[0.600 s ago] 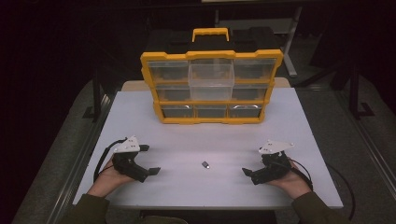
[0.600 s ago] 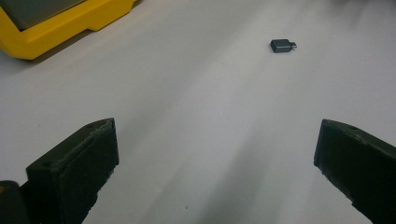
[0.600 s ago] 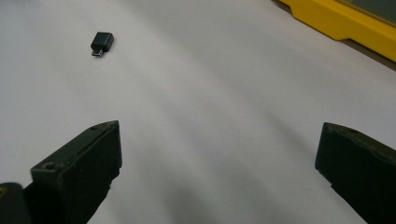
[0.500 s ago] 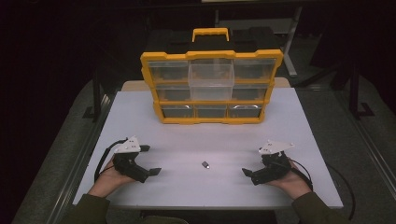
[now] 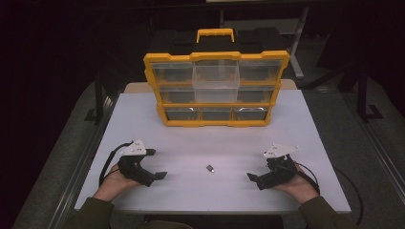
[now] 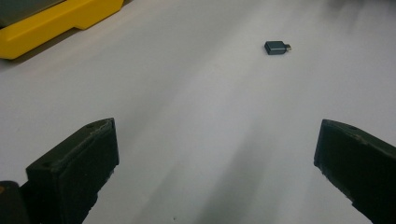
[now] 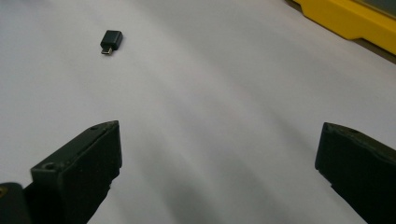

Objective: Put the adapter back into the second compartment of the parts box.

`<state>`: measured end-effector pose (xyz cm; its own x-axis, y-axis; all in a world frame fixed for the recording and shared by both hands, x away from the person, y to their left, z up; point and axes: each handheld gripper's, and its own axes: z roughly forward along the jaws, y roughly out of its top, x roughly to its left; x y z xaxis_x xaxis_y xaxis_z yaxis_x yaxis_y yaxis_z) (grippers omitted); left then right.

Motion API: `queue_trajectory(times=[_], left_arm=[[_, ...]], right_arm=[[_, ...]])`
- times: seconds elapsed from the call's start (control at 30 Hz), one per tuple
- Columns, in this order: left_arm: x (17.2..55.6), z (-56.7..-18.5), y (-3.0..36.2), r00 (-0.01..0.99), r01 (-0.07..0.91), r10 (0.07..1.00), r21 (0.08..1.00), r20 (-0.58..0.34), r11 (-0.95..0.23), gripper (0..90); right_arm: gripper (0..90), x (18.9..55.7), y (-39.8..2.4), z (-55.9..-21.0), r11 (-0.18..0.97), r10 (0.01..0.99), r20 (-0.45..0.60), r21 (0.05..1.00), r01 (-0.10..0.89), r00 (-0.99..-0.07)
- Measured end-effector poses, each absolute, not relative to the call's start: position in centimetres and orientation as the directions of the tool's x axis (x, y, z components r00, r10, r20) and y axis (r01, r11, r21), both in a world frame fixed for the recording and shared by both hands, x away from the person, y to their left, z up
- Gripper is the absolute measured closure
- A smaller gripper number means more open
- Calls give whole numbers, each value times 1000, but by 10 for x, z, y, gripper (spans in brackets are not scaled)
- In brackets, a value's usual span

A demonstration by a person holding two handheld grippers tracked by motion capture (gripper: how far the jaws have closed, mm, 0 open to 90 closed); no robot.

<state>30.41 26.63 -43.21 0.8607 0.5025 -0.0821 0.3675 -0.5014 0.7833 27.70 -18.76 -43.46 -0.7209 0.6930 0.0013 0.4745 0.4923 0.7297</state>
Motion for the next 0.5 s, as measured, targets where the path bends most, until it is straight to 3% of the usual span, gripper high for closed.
queue_trajectory(times=[0.5], left_arm=[[305, -434, 265, 870, 363, 486, 776, -85, -515, 0]], right_arm=[[0, 282, -177, -435, 504, 676, 4, 726, 467, -737]])
